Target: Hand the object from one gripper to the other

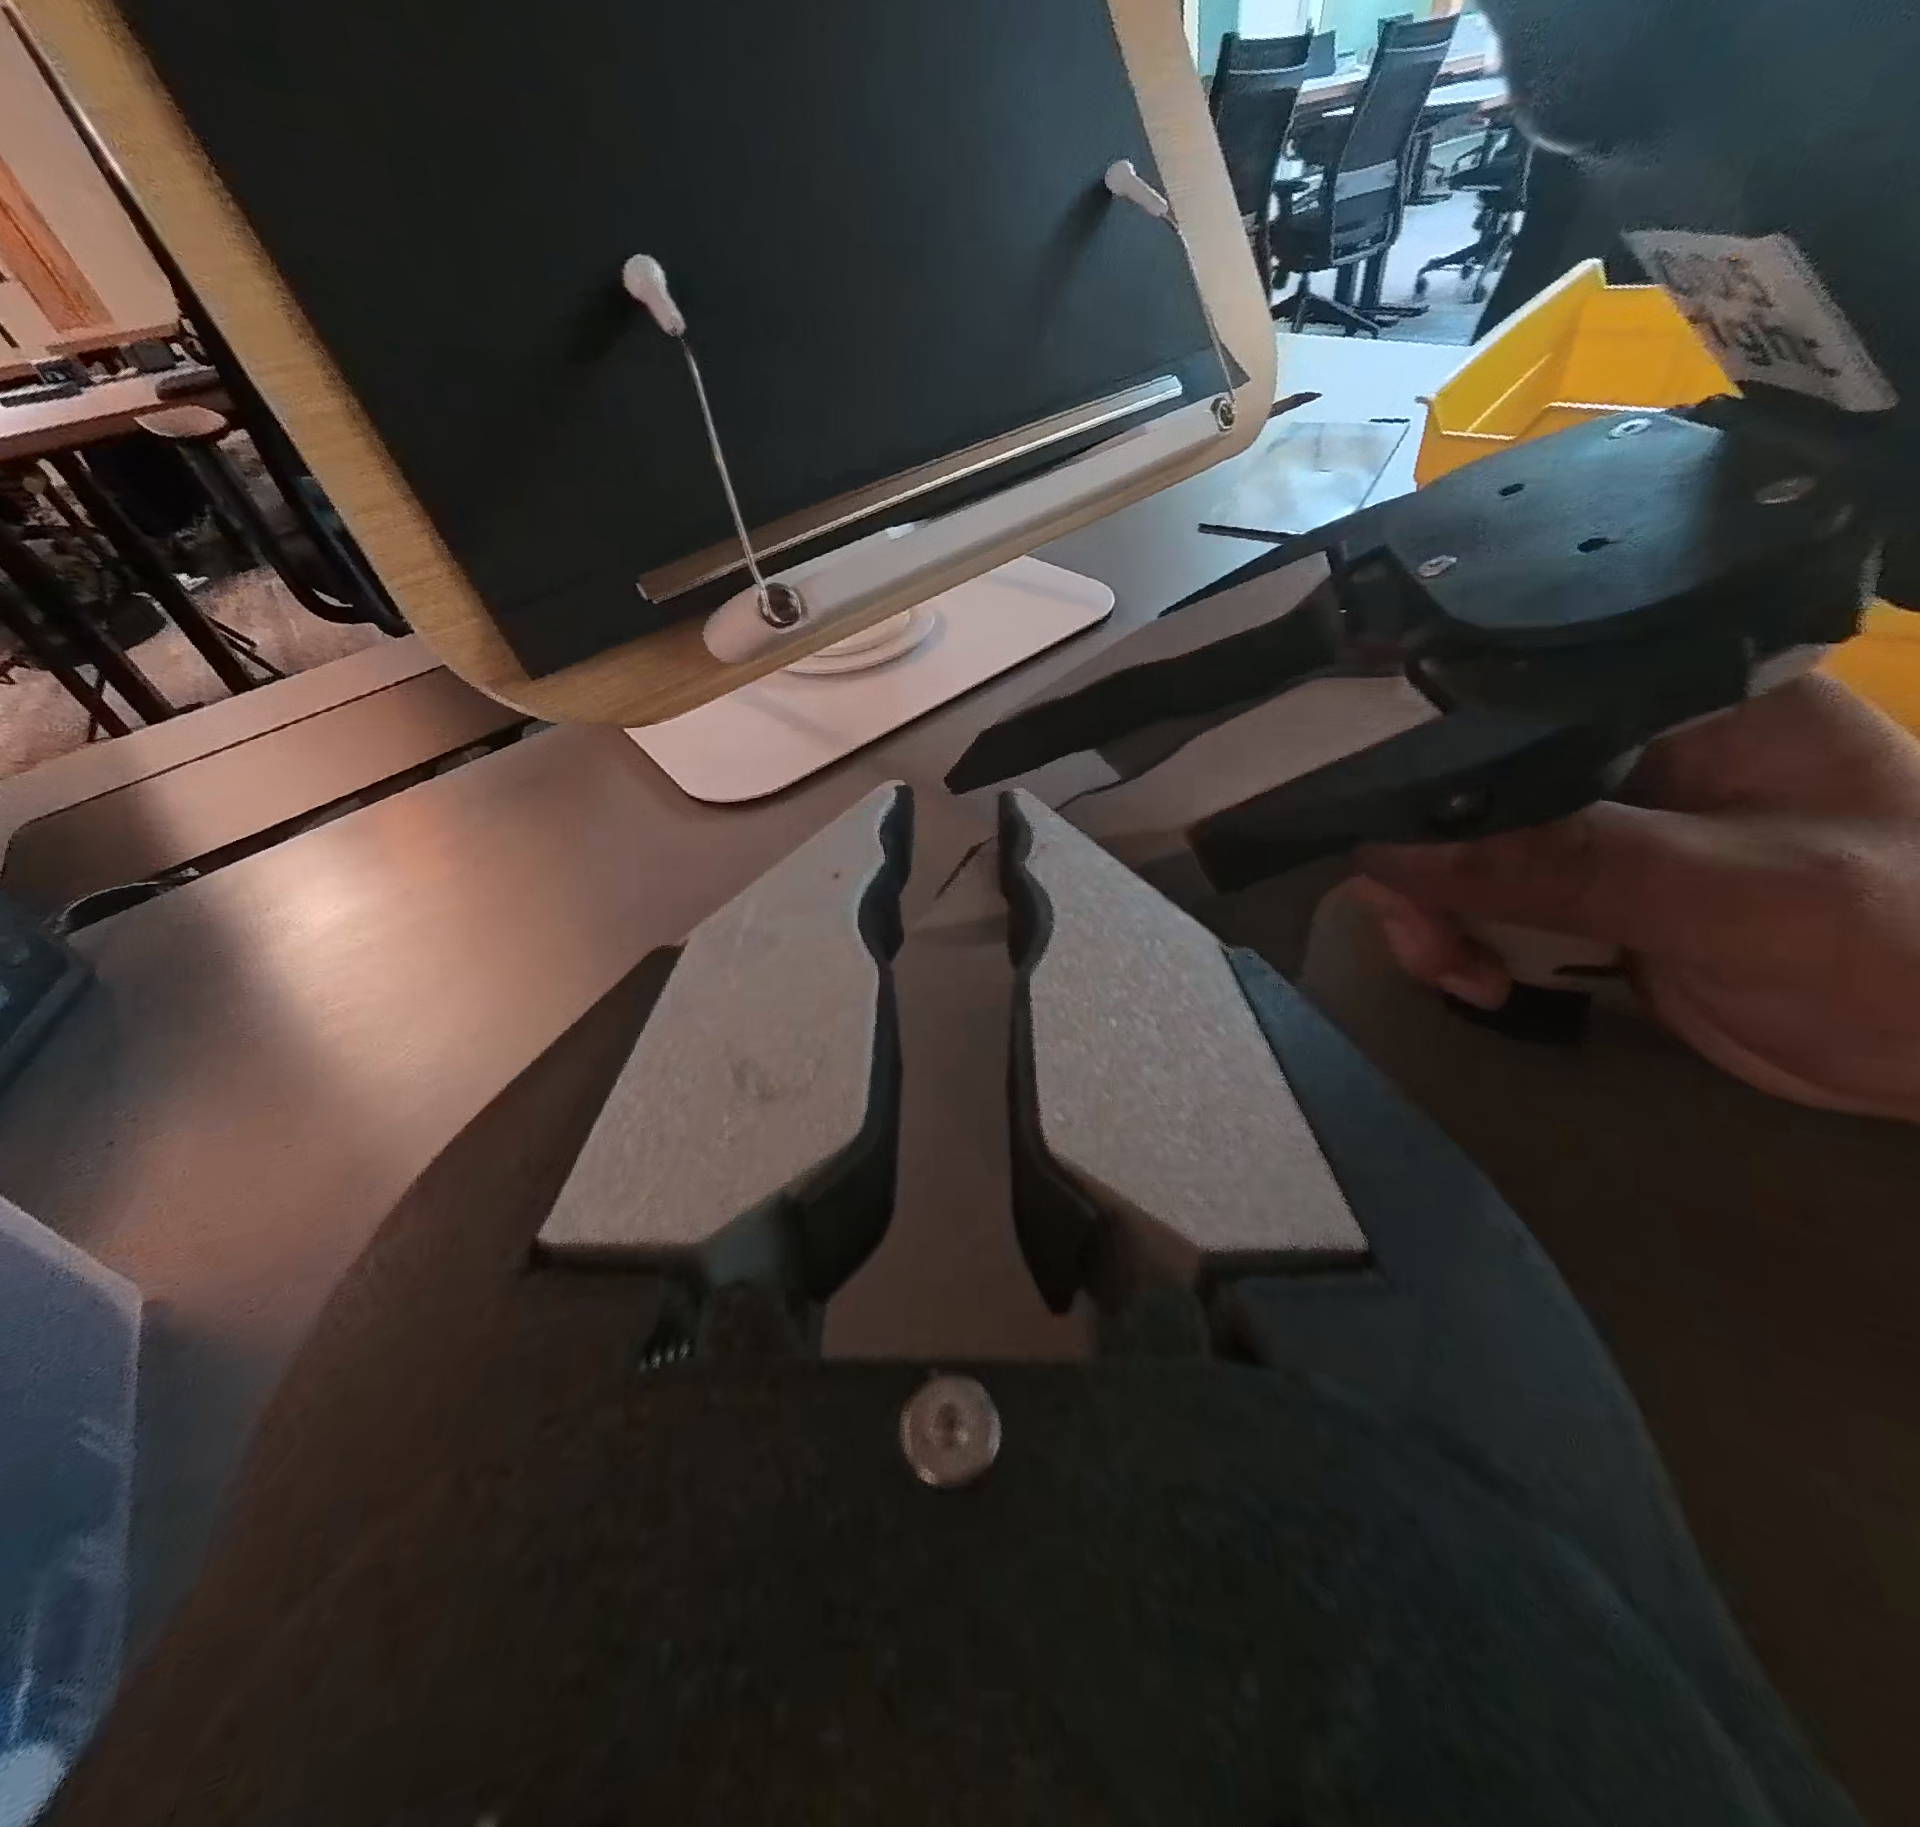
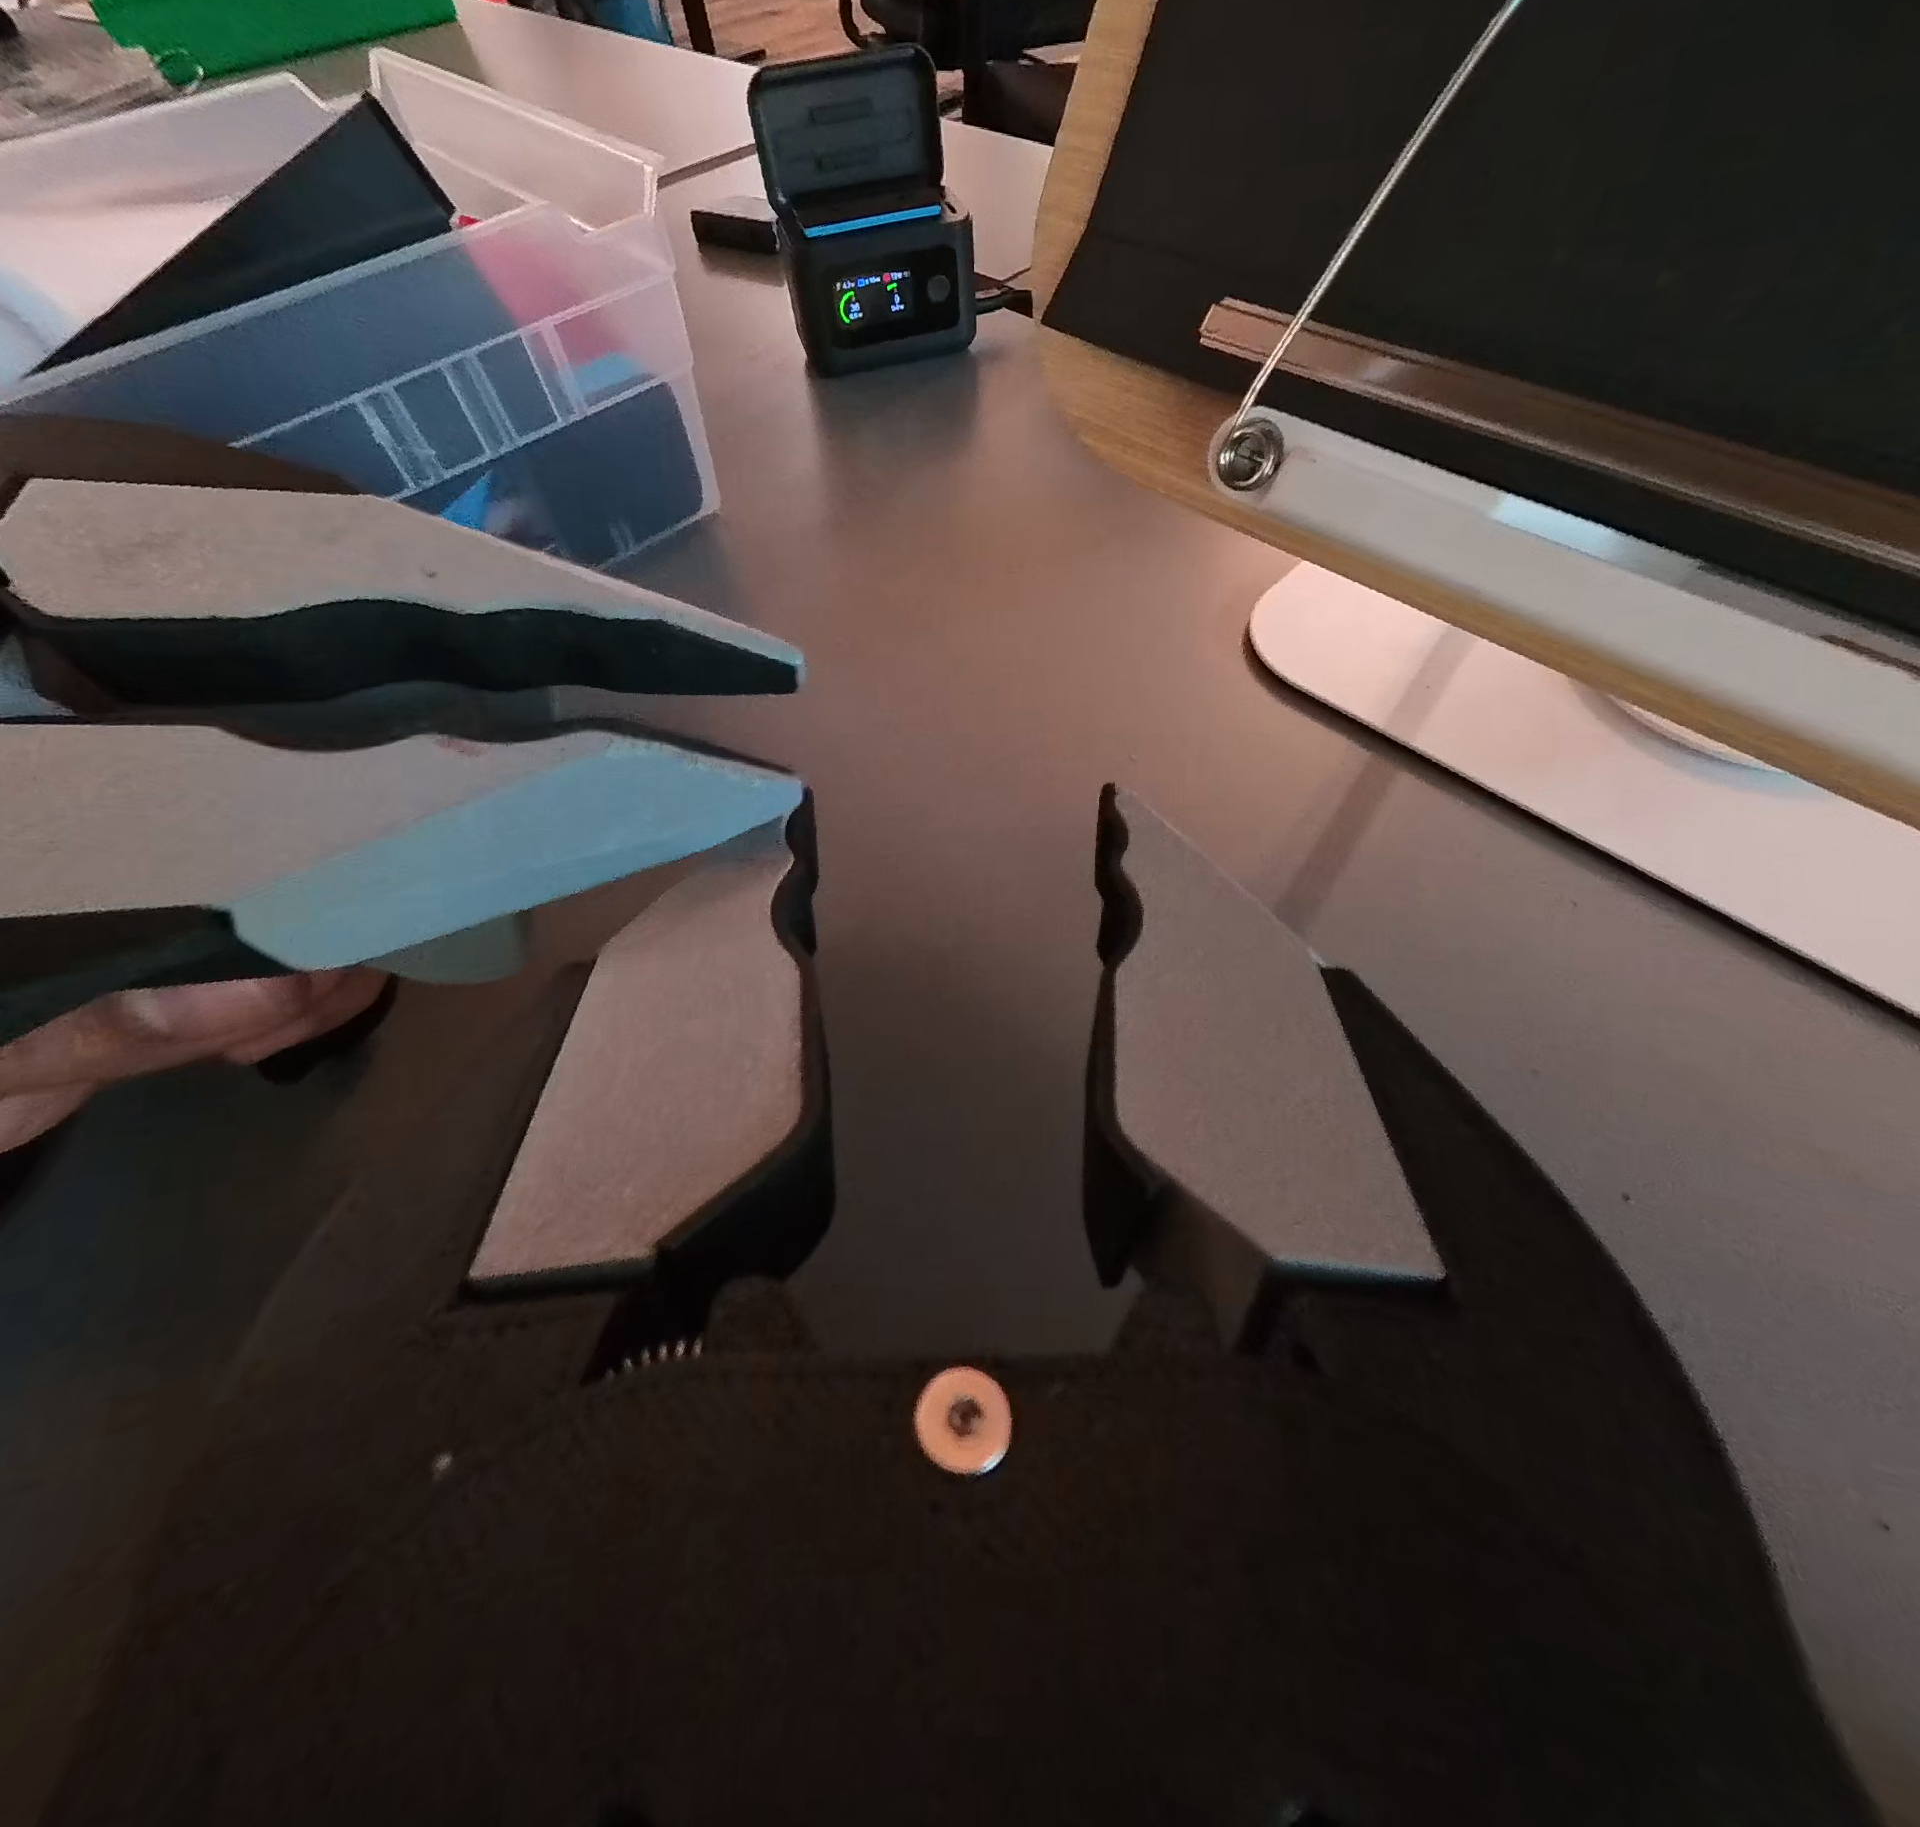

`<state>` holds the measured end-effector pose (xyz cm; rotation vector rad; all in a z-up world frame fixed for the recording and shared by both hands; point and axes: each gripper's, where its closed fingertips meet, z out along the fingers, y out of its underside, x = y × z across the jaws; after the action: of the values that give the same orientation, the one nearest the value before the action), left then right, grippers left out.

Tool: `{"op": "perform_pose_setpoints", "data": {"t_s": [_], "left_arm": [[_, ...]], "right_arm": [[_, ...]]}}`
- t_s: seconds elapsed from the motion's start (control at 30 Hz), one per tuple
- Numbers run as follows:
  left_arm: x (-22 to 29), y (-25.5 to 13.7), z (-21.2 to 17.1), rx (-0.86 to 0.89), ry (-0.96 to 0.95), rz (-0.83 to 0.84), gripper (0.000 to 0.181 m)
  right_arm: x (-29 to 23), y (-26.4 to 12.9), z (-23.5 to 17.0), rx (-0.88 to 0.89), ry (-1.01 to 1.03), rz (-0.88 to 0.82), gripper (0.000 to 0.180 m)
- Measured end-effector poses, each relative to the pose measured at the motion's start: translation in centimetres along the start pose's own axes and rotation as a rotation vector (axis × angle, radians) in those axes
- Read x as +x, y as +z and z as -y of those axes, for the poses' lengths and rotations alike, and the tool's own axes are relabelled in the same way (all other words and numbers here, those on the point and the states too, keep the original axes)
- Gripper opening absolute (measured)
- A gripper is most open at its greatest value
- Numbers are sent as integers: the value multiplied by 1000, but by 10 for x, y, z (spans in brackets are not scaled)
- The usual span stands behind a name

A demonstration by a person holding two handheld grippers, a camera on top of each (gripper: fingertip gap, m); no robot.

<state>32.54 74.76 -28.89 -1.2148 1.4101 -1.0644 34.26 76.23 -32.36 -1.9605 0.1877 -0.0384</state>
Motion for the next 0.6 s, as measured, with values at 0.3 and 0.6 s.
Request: {"op": "perform_pose_setpoints", "data": {"t_s": [0.3,0.6], "left_arm": [[-8,-14,22,48,-48,35,39],[0,-95,76,226,-222,87,101]], "right_arm": [[1,1,-1,-6,50,33,53],[1,-1,0,3,16,-3,64]]}}
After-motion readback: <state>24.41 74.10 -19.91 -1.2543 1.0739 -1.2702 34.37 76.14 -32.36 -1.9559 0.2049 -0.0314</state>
